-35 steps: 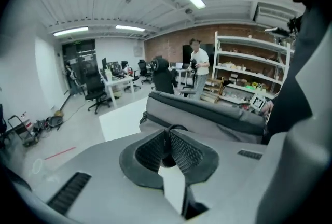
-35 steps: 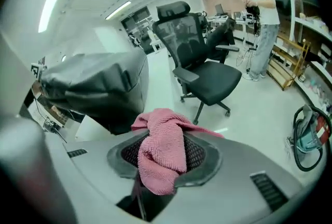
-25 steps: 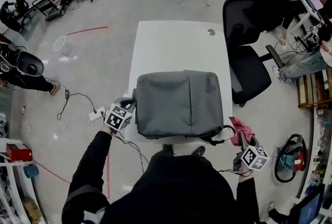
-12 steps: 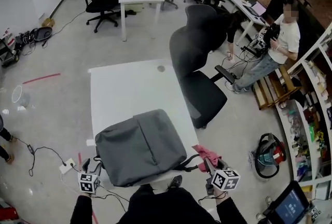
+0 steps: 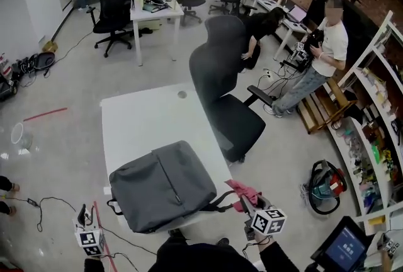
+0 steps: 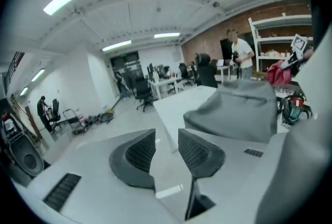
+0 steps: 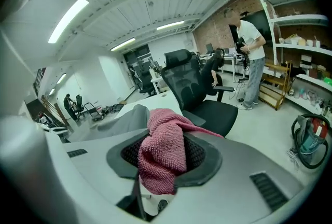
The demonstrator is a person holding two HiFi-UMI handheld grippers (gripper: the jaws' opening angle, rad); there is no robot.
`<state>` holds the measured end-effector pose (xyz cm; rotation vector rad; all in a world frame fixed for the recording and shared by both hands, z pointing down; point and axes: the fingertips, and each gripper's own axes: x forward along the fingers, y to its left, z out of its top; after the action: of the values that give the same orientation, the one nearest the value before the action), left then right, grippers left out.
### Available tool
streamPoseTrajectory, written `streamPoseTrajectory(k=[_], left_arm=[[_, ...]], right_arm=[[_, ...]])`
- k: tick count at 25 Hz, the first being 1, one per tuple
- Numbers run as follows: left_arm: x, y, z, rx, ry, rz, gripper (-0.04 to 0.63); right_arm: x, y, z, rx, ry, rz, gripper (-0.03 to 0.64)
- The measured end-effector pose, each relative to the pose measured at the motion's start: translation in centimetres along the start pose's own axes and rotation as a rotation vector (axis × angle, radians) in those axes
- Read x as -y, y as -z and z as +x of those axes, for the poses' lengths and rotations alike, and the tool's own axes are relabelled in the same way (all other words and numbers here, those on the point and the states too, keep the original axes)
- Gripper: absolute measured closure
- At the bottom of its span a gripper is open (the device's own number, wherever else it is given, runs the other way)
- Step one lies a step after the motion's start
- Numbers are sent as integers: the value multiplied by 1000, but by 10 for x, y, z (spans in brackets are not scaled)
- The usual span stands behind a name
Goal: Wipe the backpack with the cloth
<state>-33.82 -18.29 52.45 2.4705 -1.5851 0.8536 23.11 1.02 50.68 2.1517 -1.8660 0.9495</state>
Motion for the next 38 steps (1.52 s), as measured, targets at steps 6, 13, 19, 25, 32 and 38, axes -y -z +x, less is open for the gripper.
streamPoseTrajectory(k=[6, 13, 19, 25, 32, 38], left_arm=[[190, -194, -84, 431, 334, 67, 558], [472, -226, -156, 443, 776, 16, 577], [620, -225, -185, 331, 1009, -120, 575], [676, -227, -202, 287, 1091, -119, 575], [709, -229, -216, 296, 1149, -102, 575], [704, -228, -206, 279, 1129, -108, 575]], right_arm=[[21, -11, -59, 136, -112, 50, 477], [100, -1, -175, 286, -152, 139, 495], [154, -14, -269, 428, -122, 100, 495], [162, -28, -323, 559, -162, 67, 494], [162, -32, -346, 611, -164, 26, 494], [158, -36, -340, 616, -180, 17, 494]])
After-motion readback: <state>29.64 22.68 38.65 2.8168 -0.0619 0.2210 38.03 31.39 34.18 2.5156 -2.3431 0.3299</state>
